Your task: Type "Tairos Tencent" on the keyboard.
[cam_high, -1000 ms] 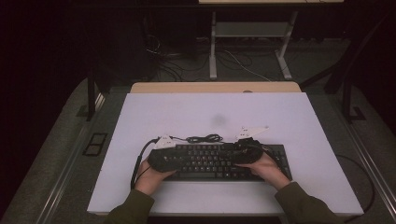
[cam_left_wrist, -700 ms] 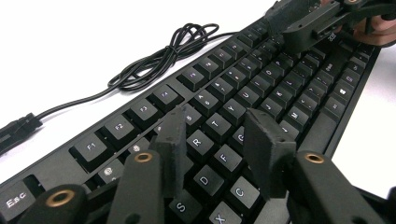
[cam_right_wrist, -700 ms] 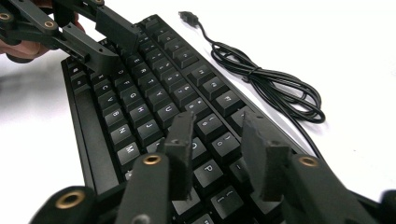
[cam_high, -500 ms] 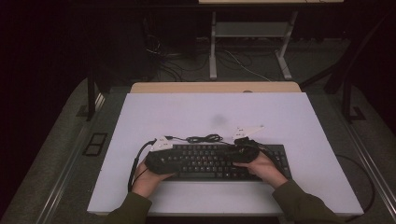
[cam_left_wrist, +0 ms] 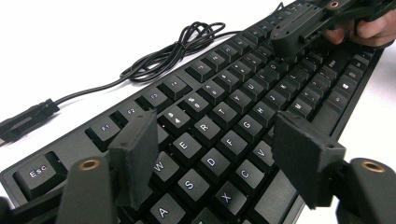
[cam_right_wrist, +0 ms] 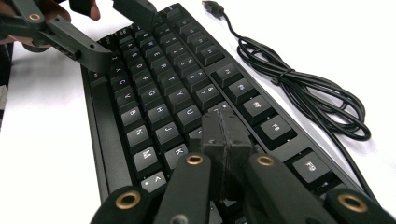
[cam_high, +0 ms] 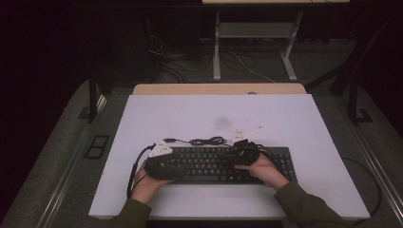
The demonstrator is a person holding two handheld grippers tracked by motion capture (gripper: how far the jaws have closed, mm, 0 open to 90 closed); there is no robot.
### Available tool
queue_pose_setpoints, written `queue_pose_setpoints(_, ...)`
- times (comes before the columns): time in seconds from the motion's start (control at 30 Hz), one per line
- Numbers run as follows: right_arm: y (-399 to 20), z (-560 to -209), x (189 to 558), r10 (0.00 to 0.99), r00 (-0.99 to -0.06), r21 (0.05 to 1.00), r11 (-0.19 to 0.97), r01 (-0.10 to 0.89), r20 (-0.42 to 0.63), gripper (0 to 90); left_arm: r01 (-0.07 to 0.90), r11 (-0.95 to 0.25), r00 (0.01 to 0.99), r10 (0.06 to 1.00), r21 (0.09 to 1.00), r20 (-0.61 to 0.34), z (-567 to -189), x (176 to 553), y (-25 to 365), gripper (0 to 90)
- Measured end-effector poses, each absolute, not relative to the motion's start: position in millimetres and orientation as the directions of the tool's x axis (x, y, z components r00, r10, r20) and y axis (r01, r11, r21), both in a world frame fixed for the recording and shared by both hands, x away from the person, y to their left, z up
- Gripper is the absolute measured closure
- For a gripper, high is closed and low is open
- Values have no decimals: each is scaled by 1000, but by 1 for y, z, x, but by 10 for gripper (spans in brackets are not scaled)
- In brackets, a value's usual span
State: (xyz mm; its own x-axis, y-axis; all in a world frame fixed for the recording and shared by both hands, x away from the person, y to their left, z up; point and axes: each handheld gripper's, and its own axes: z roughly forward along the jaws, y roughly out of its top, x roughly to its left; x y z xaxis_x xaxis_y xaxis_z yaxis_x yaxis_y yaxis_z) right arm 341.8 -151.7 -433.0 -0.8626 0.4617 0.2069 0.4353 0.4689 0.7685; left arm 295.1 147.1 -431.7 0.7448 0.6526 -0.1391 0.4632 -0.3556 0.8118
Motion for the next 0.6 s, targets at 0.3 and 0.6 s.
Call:
queue_pose_setpoints(0.3,-152,-434,342,453,-867,762,482,433,207,892,463,-356,744,654,812,-138,-434,295,145,175)
queue_pose_setpoints(0.6,-150,-437,342,446,-872,748,504,431,202,892,465,-355,740,658,811,-137,-434,295,147,149)
